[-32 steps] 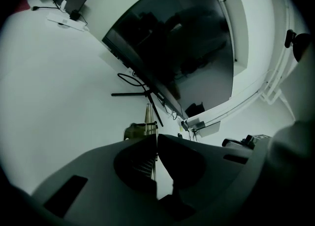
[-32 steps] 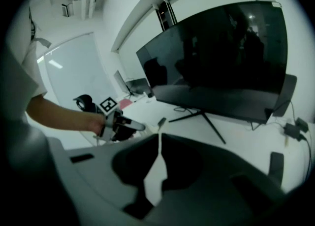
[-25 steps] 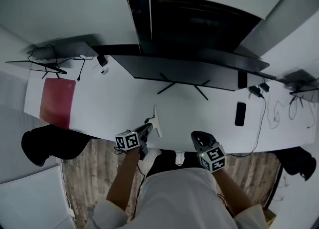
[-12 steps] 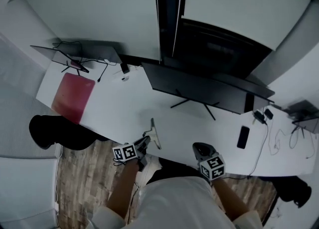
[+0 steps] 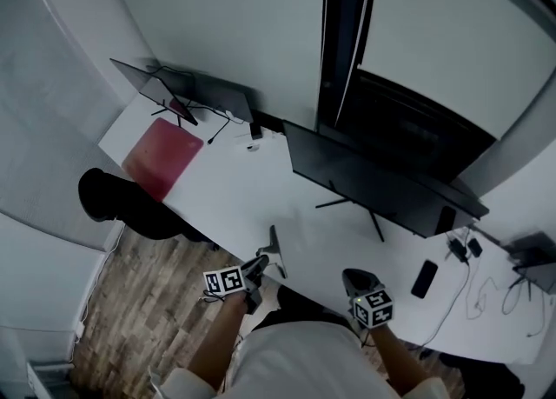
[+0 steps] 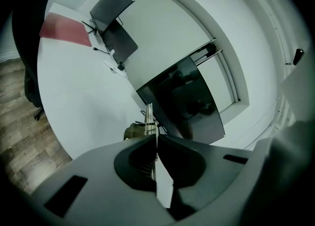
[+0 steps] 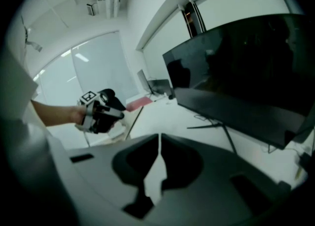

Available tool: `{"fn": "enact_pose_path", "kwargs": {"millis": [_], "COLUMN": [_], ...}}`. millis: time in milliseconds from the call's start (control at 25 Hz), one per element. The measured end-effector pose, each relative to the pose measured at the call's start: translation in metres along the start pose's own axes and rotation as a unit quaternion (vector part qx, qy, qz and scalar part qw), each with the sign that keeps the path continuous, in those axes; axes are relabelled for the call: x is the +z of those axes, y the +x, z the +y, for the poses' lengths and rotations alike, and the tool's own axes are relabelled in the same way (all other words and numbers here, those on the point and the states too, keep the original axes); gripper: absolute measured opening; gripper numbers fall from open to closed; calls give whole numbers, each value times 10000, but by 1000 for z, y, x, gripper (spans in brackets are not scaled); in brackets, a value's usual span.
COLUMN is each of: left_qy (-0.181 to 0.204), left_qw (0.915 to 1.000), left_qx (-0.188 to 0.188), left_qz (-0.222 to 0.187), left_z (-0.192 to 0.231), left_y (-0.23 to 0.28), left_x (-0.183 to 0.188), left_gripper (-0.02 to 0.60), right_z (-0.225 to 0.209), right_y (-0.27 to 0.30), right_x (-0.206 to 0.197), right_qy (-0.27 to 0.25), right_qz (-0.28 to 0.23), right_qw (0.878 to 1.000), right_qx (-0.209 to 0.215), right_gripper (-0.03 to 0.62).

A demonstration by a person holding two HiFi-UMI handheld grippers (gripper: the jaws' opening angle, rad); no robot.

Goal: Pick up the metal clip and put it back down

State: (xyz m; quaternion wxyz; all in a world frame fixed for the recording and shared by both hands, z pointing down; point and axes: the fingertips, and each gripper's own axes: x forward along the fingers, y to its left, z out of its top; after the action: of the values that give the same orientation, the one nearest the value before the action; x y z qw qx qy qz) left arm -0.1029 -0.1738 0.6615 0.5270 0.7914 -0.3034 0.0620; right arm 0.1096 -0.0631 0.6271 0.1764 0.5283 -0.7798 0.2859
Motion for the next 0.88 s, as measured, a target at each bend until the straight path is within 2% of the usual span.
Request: {"fn": "enact_pose_path", "kwargs": {"millis": [480,880], "left_qy": [-190,-173], "left_qw": [9975,9961], "left_qx": [269,339], "left_qz": [-631,-794], "left_z": [-9,6], "left_y": [-39,-71], "left_x": [-31,-16], "left_gripper": [36,36], "right_z": [5,28], "right_y": [-4,16], "right_x": [-13,-3], "right_qy": [-317,-446], "right_qz": [12,-7], "right_qw": [9983,9971], "right_qx": [489,620], "right_gripper": [34,34]}}
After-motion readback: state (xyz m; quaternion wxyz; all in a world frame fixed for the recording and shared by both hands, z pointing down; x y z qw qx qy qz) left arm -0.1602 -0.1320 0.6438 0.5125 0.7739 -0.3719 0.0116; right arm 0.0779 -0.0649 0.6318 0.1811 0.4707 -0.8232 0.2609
